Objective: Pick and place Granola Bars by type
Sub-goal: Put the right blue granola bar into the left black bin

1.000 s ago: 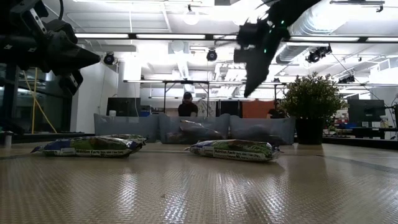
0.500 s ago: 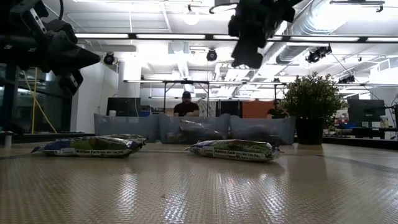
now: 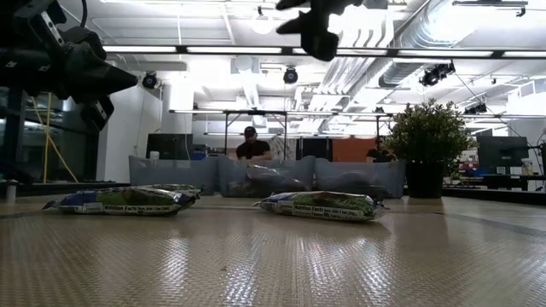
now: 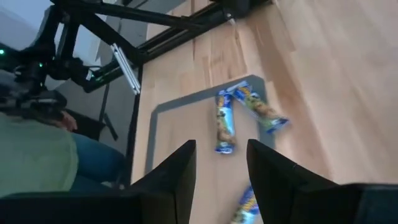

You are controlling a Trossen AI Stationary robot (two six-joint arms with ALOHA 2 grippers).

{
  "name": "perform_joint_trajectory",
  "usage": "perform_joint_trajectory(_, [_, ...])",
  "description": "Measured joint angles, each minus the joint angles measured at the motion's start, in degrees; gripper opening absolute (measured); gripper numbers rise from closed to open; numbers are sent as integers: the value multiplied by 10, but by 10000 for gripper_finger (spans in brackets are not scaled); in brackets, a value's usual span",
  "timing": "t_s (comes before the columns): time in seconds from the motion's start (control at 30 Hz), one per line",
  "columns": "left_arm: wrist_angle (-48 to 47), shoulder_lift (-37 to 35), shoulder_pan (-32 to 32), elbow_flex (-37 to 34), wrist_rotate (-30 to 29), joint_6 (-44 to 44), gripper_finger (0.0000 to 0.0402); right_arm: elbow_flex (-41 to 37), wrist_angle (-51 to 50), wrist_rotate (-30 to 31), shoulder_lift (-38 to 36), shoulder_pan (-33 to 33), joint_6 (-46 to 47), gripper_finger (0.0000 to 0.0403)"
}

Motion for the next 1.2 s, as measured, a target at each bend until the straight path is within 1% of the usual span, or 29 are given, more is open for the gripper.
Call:
perform_joint_trajectory(0.17, [0,0,0,0,0,0,1,0,0,76,4,66,61,126])
perform_joint_trajectory(0.37, [0,0,0,0,0,0,1,0,2,141,9,133,119,126])
perform_joint_trajectory(0.6, [0,0,0,0,0,0,1,0,3,210,9,193,156,126])
perform_joint_trajectory(0.73, [0,0,0,0,0,0,1,0,3,249,9,221,160,126])
perform_joint_trajectory(0.93, [0,0,0,0,0,0,1,-1,9,339,-2,250,161,126])
perform_joint_trajectory(1.03, [0,0,0,0,0,0,1,-1,0,388,-20,256,154,126])
perform_joint_trajectory(1.2, [0,0,0,0,0,0,1,-1,-57,466,-67,261,152,126])
